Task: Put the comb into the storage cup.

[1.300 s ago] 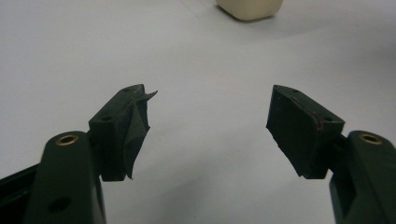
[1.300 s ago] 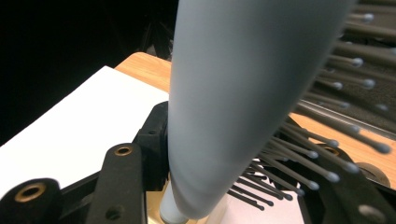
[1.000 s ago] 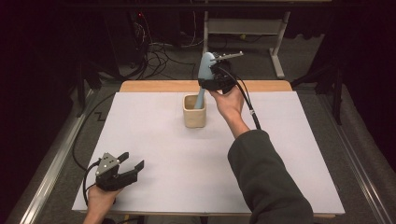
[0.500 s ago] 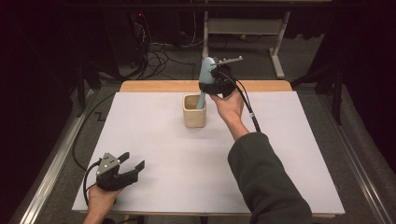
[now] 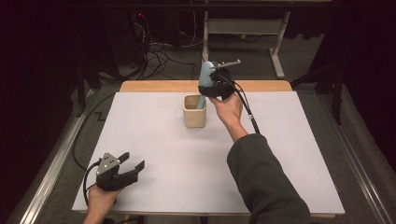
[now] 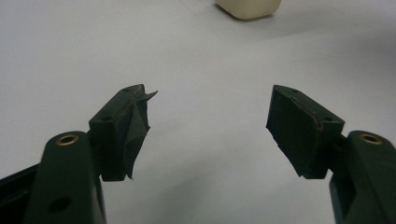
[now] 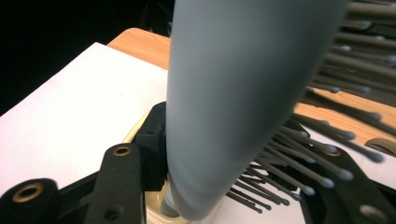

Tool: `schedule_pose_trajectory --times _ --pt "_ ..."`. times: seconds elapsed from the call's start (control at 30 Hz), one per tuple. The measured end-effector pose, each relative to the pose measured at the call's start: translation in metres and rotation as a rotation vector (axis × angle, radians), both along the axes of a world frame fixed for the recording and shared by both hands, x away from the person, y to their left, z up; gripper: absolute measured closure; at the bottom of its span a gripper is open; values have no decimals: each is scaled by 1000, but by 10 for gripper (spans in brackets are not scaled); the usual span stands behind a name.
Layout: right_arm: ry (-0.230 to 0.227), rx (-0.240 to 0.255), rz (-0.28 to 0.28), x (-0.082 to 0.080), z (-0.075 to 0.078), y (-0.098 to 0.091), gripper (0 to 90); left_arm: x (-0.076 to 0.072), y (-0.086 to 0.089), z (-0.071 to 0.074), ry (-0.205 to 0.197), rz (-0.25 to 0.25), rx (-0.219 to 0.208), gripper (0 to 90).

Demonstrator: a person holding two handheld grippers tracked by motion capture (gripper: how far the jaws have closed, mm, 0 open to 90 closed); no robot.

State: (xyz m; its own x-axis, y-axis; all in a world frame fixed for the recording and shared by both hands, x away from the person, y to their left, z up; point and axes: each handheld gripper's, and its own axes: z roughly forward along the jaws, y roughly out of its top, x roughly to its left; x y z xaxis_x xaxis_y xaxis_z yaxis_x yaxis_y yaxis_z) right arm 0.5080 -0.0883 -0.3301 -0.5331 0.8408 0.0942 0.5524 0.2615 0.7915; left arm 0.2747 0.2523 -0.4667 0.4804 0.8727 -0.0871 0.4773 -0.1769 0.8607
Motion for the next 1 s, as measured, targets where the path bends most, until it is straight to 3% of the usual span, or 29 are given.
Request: schedule_pose_trajectory --times 1.0 --pt "36 -25 18 0 -15 3 505 0 0 0 -2 3 -2 300"
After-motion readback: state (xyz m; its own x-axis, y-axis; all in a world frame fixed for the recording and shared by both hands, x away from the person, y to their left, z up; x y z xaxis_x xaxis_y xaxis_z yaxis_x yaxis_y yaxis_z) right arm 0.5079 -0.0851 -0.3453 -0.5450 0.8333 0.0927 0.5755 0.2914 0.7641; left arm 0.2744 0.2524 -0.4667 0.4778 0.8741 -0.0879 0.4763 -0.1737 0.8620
